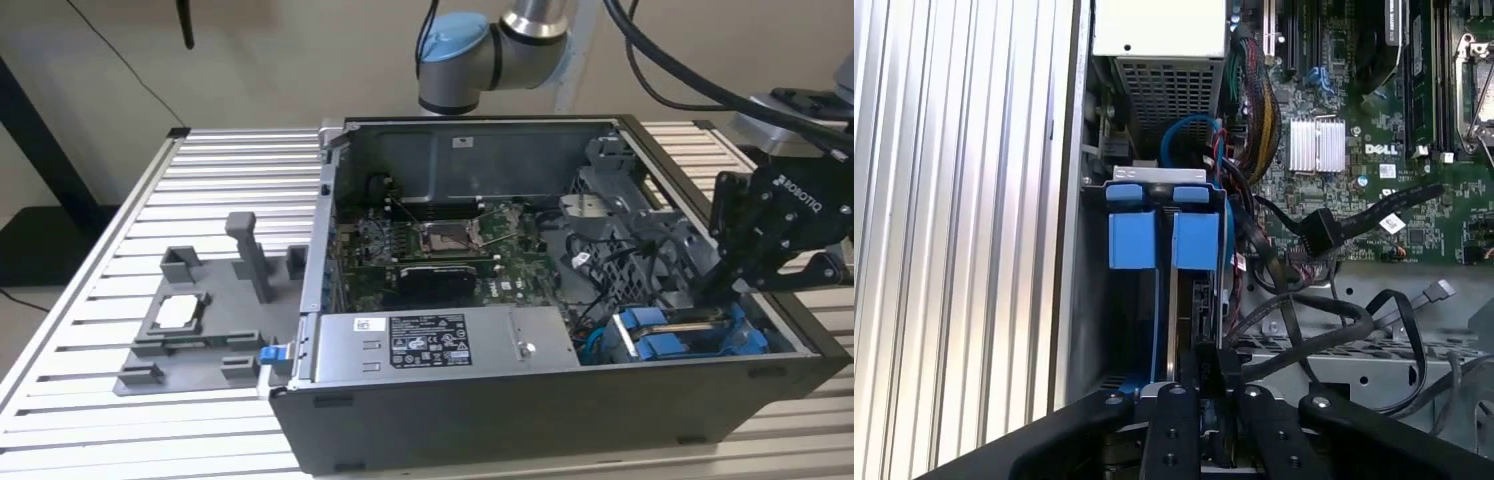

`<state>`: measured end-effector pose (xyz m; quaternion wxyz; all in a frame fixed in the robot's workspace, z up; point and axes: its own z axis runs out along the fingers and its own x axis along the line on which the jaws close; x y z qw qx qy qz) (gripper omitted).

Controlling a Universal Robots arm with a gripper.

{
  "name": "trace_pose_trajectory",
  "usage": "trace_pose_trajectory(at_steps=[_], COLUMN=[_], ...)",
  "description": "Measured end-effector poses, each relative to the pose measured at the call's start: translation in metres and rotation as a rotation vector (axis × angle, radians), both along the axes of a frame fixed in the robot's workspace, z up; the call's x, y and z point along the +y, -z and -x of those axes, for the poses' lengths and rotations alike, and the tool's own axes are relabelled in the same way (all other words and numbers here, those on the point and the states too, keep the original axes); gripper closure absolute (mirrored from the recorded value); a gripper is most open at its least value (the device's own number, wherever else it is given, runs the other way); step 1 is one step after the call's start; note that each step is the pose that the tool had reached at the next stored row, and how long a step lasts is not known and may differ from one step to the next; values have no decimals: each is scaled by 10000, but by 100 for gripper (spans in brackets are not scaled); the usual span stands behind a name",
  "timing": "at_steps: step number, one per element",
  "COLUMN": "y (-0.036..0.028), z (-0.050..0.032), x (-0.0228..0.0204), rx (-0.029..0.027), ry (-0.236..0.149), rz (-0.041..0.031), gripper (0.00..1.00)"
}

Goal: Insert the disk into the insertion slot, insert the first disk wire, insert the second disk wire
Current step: 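Insert the first disk wire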

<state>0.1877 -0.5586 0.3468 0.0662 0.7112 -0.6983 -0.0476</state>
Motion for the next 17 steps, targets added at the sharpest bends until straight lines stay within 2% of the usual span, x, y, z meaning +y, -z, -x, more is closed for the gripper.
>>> trace_pose_trajectory(at_steps=[4, 5, 7, 9, 17], y=[30, 36, 44, 47, 60], z=[0, 0, 1, 0, 1], x=[-1, -1, -1, -2, 1], rx=[-84, -115, -211, -267, -272], ry=[0, 0, 0, 0, 46], rz=[2, 3, 1, 1, 1], gripper=[81, 81, 81, 81, 81])
